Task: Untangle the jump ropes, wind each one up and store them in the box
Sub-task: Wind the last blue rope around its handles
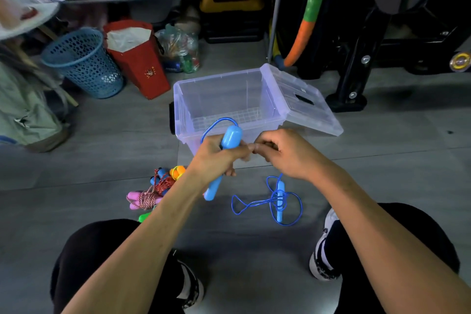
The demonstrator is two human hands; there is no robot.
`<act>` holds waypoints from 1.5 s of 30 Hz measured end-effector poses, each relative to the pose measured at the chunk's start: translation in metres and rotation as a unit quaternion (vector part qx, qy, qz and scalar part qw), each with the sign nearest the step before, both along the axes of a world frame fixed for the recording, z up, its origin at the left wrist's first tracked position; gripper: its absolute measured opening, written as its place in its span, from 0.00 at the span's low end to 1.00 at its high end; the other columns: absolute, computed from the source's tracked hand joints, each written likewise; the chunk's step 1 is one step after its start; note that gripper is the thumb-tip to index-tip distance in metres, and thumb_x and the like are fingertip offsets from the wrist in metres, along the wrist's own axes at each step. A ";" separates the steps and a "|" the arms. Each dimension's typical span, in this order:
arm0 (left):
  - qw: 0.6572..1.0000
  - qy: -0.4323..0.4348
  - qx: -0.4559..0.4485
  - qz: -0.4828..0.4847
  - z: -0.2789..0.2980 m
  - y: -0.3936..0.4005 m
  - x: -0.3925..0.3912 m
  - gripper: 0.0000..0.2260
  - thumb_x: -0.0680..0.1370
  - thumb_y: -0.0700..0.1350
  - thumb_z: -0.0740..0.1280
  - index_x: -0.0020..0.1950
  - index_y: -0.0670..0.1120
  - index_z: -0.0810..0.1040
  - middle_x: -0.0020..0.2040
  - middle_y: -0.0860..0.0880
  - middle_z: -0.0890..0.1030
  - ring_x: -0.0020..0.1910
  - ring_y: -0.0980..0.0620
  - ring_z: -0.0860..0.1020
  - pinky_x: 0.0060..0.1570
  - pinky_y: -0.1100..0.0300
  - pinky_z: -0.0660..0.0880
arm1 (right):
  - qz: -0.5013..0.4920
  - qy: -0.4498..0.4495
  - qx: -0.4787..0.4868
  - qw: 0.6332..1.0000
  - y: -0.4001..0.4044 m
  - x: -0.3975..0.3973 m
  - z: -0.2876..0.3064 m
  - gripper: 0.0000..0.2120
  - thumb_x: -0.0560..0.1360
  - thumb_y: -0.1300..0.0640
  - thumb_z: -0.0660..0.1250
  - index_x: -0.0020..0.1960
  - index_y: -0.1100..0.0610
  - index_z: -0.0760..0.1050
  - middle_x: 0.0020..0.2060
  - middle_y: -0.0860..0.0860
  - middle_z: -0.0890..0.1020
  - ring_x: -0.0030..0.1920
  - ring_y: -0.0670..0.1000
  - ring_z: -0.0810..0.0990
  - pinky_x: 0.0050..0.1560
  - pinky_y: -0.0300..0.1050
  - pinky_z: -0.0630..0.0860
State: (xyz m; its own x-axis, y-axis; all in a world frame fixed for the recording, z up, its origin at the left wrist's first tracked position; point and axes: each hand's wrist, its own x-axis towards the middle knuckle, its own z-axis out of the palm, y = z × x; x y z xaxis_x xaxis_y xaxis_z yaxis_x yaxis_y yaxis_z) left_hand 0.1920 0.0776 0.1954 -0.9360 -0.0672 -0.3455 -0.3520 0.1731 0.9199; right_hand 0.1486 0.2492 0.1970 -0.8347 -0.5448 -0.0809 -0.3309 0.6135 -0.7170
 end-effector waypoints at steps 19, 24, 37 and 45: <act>0.999 0.008 -0.003 -0.031 -0.003 -0.001 -0.009 0.14 0.77 0.48 0.70 0.35 0.45 0.73 0.25 0.52 0.70 0.20 0.55 0.64 0.23 0.64 0.67 | -0.038 -0.016 -0.063 0.997 0.008 -0.009 0.000 0.10 0.79 0.55 0.64 0.43 0.58 0.80 0.30 0.53 0.77 0.29 0.50 0.72 0.33 0.45 0.69; 0.980 0.029 -0.135 -0.142 -0.006 -0.015 -0.012 0.10 0.73 0.46 0.72 0.39 0.40 0.77 0.30 0.42 0.73 0.27 0.51 0.69 0.31 0.58 0.70 | -0.022 -0.061 -0.022 0.998 0.014 -0.007 -0.002 0.10 0.77 0.53 0.68 0.40 0.58 0.79 0.31 0.53 0.80 0.30 0.45 0.72 0.34 0.43 0.70; 0.991 0.068 -0.111 -0.043 -0.001 -0.014 -0.012 0.10 0.74 0.50 0.73 0.53 0.49 0.80 0.41 0.45 0.81 0.32 0.52 0.75 0.39 0.48 0.80 | -0.036 0.015 -0.063 0.997 0.003 -0.003 -0.004 0.10 0.79 0.56 0.66 0.42 0.59 0.79 0.26 0.49 0.71 0.27 0.44 0.66 0.30 0.38 0.63; 0.980 0.057 -0.011 0.190 0.002 -0.026 -0.026 0.10 0.74 0.45 0.73 0.36 0.46 0.76 0.28 0.52 0.73 0.23 0.53 0.68 0.27 0.63 0.69 | -0.123 -0.015 -0.090 0.988 0.013 -0.004 -0.006 0.07 0.75 0.54 0.68 0.39 0.54 0.80 0.31 0.51 0.81 0.30 0.45 0.74 0.35 0.43 0.72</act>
State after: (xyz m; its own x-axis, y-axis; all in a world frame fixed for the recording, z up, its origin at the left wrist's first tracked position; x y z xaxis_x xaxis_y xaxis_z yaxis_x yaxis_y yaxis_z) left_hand 0.1656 0.0516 0.1977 -0.8743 -0.4249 -0.2345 -0.2898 0.0694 0.9546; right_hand 0.1442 0.2618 0.1914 -0.9422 -0.3338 -0.0283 -0.1641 0.5337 -0.8296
